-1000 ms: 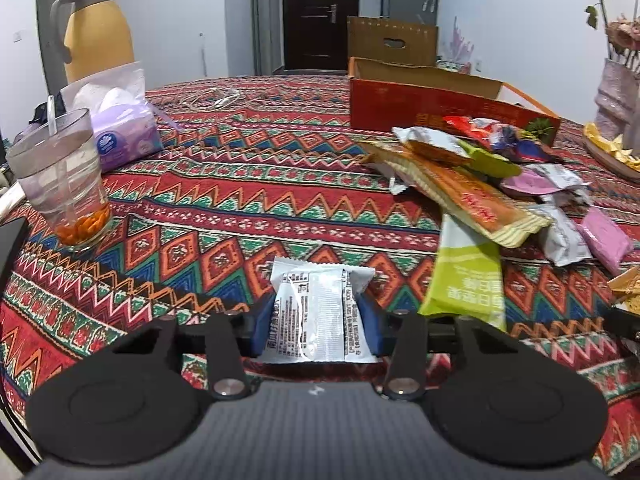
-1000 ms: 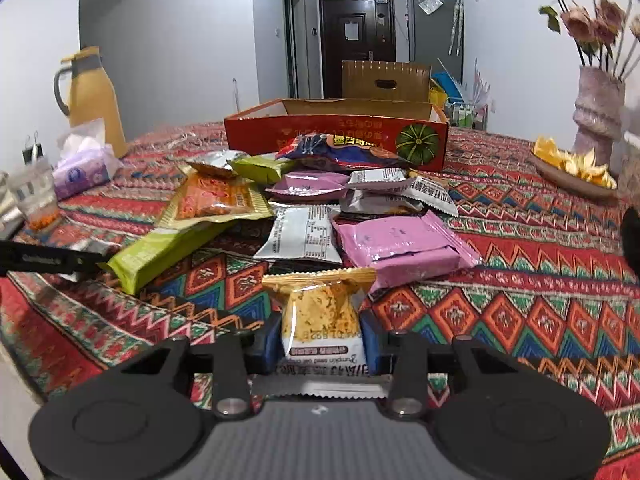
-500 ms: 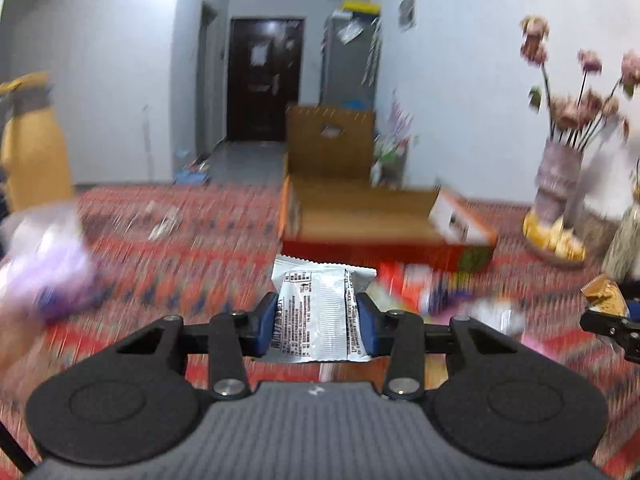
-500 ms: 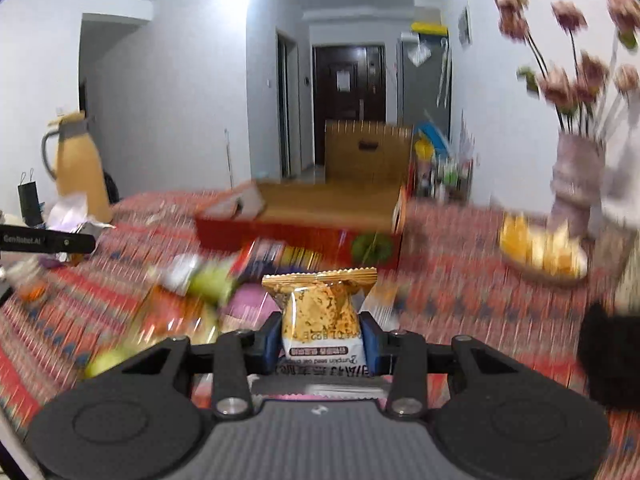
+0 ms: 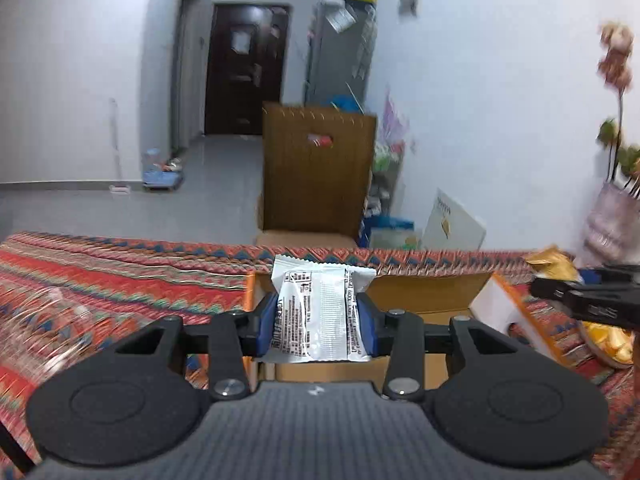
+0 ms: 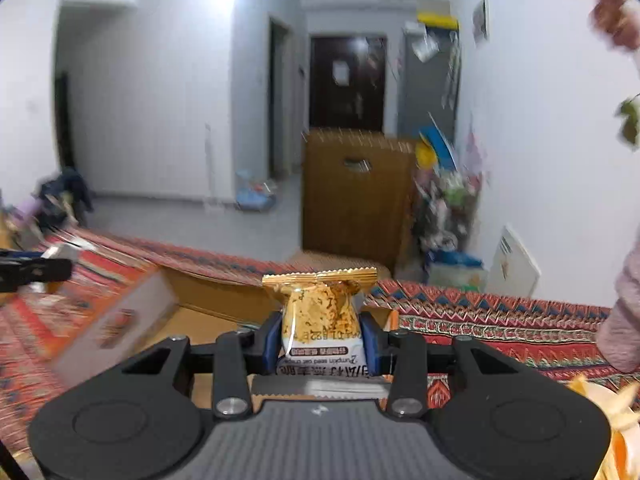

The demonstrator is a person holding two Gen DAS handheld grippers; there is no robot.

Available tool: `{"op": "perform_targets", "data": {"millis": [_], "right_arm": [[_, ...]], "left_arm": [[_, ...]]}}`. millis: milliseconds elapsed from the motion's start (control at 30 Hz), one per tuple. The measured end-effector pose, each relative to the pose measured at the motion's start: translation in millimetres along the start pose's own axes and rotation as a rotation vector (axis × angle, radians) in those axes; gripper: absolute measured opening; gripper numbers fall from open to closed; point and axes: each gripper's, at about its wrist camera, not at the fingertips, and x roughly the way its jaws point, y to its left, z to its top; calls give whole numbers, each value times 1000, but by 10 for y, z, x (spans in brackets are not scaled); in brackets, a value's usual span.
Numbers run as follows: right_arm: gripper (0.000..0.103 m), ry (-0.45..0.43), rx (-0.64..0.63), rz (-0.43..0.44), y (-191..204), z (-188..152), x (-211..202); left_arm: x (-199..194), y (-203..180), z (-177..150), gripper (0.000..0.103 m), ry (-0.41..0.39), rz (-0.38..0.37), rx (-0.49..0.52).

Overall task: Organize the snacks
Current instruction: 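Carry both packets into the cardboard box and open both tools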

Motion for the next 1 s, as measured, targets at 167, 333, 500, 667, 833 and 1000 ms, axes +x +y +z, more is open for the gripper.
{"op": "perform_targets", "data": {"millis": [167, 333, 500, 667, 833, 1000], "right_arm": [[48, 164, -58, -94, 98, -38, 937], [84, 138, -147, -94, 266, -96, 970], [84, 124, -149, -88, 253, -112, 936], [87, -16, -133, -169, 254, -120, 526], [97, -133, -153, -124, 352, -123, -294], [101, -201, -159, -97, 393, -227, -1163]], "left_arm": [[815, -21, -29, 49, 91, 95, 62], [1017, 44, -137, 67, 170, 45, 41], [1023, 37, -158, 69, 172, 57, 56], [561, -37, -105, 74, 123, 77, 83], [-183, -182, 35, 84, 43, 70, 102], [-969, -341, -97, 85, 4, 74, 91]]}}
